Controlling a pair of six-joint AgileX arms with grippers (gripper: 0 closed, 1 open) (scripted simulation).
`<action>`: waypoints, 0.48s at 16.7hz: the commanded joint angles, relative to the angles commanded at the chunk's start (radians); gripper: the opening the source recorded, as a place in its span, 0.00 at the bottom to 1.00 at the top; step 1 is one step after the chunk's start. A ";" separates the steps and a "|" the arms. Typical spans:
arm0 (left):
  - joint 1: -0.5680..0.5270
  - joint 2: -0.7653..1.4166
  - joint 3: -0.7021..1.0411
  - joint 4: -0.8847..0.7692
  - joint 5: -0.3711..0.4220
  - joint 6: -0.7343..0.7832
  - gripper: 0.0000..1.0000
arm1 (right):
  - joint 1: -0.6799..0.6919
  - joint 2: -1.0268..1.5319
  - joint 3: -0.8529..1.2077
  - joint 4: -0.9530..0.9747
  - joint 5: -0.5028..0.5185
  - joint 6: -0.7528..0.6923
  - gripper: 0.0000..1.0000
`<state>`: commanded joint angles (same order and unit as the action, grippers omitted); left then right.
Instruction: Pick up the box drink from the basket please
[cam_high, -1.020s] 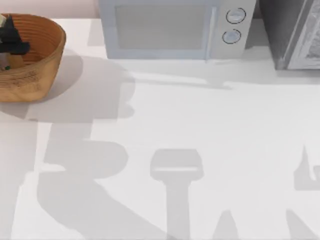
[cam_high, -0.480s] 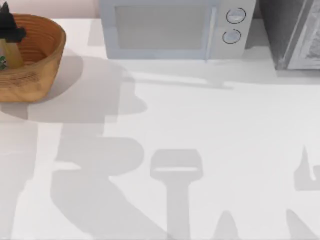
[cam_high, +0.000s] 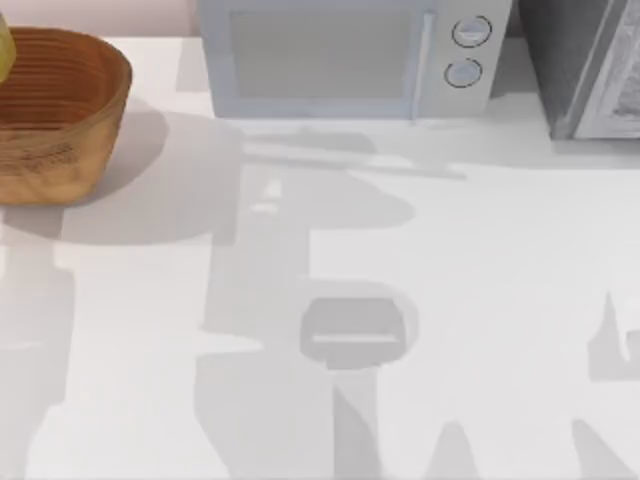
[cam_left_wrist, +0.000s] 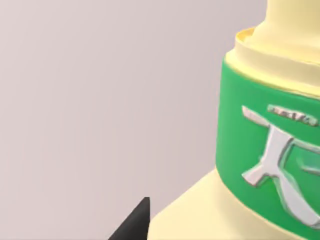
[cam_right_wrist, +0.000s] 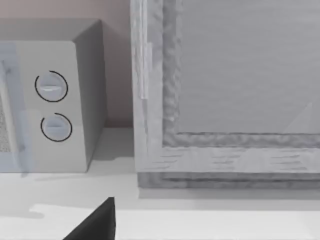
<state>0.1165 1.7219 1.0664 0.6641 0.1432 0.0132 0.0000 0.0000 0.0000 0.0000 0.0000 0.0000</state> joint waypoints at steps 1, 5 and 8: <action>0.000 -0.019 0.015 -0.033 0.000 0.001 0.00 | 0.000 0.000 0.000 0.000 0.000 0.000 1.00; 0.000 -0.057 0.044 -0.096 -0.001 0.001 0.00 | 0.000 0.000 0.000 0.000 0.000 0.000 1.00; 0.001 -0.053 0.041 -0.094 -0.001 0.003 0.00 | 0.000 0.000 0.000 0.000 0.000 0.000 1.00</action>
<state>0.1173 1.6692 1.1076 0.5704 0.1418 0.0163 0.0000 0.0000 0.0000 0.0000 0.0000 0.0000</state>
